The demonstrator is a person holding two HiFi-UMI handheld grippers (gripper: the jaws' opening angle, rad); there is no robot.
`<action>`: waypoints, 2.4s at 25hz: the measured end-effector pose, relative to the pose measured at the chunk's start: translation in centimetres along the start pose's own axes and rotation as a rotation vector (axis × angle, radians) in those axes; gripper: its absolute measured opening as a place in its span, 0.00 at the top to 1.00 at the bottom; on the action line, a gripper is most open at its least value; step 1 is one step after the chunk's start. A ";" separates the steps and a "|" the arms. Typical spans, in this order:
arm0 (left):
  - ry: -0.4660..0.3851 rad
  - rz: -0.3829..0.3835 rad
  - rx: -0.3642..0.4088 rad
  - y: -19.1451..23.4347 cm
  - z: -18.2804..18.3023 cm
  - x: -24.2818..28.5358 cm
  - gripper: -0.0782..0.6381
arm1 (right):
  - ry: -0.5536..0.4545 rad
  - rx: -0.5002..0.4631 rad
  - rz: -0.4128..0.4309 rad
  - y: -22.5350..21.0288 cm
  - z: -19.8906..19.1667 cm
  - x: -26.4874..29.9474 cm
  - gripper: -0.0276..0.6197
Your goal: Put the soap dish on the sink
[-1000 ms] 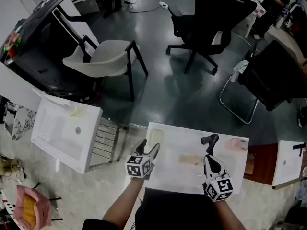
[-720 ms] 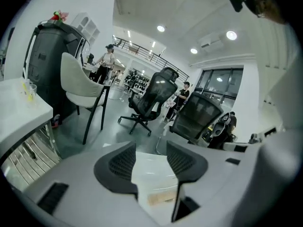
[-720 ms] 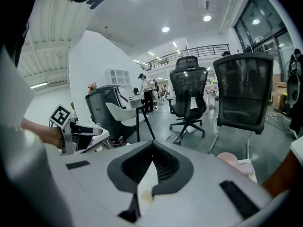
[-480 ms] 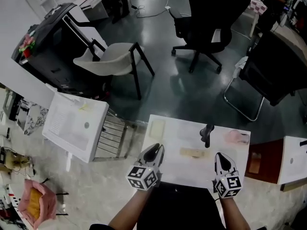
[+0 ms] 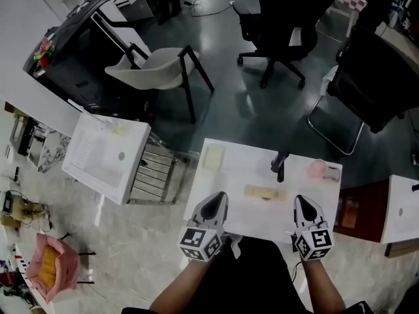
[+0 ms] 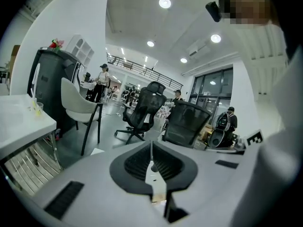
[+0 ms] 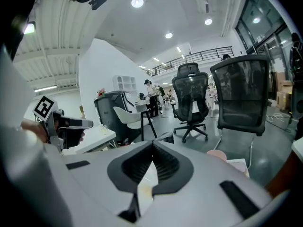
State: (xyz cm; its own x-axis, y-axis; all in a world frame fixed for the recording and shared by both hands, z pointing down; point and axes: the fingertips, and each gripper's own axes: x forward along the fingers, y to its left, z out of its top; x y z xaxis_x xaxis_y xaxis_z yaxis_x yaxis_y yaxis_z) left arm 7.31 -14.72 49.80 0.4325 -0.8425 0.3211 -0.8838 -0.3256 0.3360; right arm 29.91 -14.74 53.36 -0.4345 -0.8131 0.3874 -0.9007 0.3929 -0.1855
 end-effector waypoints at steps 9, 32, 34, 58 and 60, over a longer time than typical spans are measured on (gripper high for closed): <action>-0.071 -0.076 0.018 -0.5 0.8 -5.7 0.87 | -0.049 -0.044 -0.054 6.0 0.3 -4.9 0.96; -0.179 -0.080 0.065 5.9 0.0 -27.2 0.87 | -0.101 -0.116 -0.155 22.9 -2.1 -16.4 0.96; -0.186 -0.071 0.061 5.6 0.1 -27.5 0.87 | -0.098 -0.118 -0.146 22.7 -2.2 -17.0 0.96; -0.173 -0.096 0.069 4.0 -2.1 -27.4 0.87 | -0.117 -0.129 -0.204 20.8 -3.3 -19.5 0.96; -0.168 -0.100 0.065 4.3 -2.1 -27.1 0.87 | -0.116 -0.127 -0.210 20.9 -3.3 -19.0 0.96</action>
State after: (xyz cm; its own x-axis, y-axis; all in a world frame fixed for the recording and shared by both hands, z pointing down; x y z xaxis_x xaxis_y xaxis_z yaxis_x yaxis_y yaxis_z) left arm -7.80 7.60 44.46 0.4880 -0.8623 0.1353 -0.8498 -0.4340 0.2990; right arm 19.33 10.35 45.06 -0.2420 -0.9234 0.2978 -0.9668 0.2553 0.0058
